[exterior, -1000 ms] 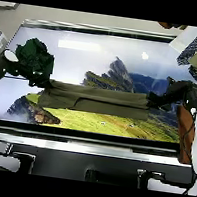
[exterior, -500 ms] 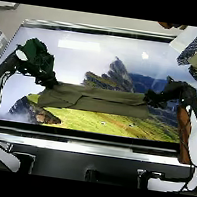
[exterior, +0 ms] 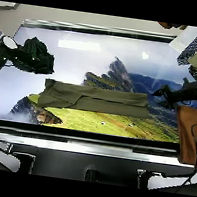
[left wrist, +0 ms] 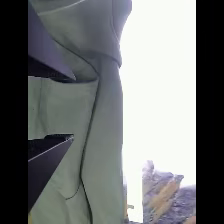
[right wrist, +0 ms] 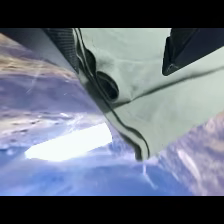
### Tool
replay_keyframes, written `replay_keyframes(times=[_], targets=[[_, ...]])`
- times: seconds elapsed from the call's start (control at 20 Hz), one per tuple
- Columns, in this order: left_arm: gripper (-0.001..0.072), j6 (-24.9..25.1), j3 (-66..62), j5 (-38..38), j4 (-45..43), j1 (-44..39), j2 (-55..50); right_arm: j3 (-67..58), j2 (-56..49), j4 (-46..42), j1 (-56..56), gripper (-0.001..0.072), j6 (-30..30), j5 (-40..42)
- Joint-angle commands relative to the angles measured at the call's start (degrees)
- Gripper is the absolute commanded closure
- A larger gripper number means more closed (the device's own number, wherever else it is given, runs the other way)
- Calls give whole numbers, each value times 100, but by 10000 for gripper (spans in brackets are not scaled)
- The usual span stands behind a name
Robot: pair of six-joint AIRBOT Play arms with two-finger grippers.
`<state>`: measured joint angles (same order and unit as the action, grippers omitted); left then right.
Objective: Fold the clothes and pants, and hang the long-sleeved shirts on hangers.
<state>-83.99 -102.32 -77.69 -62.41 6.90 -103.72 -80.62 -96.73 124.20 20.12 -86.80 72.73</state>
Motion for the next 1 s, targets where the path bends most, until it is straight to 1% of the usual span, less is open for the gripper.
replay_keyframes(times=[0.0, 0.05, 0.1, 0.35, 0.45, 0.5, 0.55, 0.6, 0.7, 0.75, 0.8, 0.85, 0.9, 0.95], targets=[[309, -2, -72, -61, -24, 4, 81, -42, -496, 614, 199, 76, -774, 597], [309, -2, -72, -74, -22, 4, 81, -42, -599, 708, 175, 60, -905, 608], [309, -2, -72, -74, -24, 4, 81, -42, -675, 769, 146, 60, -962, 608], [309, -2, -72, -72, -22, 4, 81, -28, -955, 664, -79, 67, -988, 415], [309, -2, -72, -76, -22, 4, 81, -17, -977, 614, -223, 137, -988, 280], [309, -4, -72, -76, -22, 4, 81, -17, -977, 564, -302, 139, -988, 227], [309, -4, -72, -76, -22, 4, 81, -17, -977, 535, -385, 165, -992, 199], [309, -48, -72, -76, -20, 2, 81, -17, -975, 518, -466, 208, -1005, 181], [311, -111, -72, -81, -13, 4, 81, -20, -973, 525, -619, 462, -1049, 179], [316, -111, -72, -87, 11, 0, 81, -20, -957, 544, -656, 568, -1047, 208], [340, -181, -72, -87, 35, -20, 81, -20, -903, 564, -656, 680, -1027, 245], [454, -249, -70, -92, 74, -59, 81, -22, -793, 531, -645, 682, -927, 243], [641, -348, -63, -87, 116, -125, 81, -33, -638, 461, -623, 683, -811, 236], [692, -439, -42, -85, 192, -223, 74, -57, -433, 310, -590, 683, -643, 236]])
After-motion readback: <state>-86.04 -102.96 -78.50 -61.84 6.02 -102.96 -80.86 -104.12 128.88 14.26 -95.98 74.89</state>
